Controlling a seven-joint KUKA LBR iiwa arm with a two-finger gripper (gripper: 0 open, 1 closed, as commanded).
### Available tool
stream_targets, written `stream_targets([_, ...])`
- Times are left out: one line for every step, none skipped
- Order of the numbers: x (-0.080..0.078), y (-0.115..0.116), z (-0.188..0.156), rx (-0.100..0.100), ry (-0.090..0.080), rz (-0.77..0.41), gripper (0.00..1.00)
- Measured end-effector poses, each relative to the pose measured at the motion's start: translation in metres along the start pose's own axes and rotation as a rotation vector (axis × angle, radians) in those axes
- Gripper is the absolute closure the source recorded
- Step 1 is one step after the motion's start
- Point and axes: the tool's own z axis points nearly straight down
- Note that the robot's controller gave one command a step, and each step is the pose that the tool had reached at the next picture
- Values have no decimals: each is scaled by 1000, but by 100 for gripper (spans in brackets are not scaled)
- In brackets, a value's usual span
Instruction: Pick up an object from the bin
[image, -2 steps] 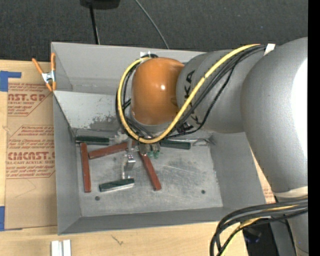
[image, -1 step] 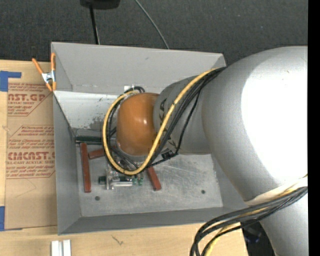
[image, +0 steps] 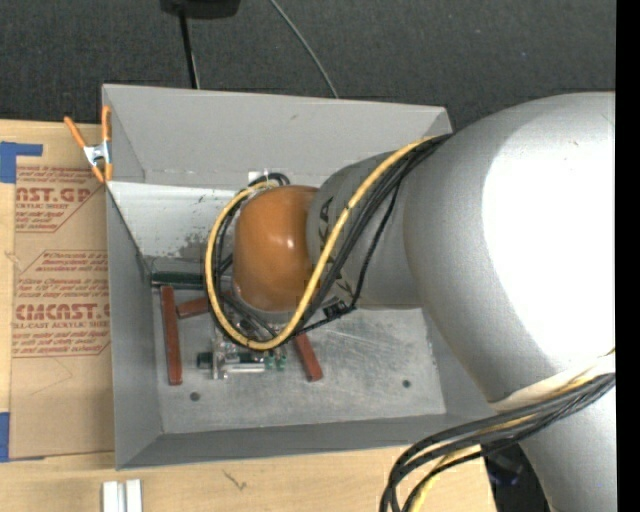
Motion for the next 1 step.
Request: stream_targets([2, -22, -1, -6, -3, -61, 100])
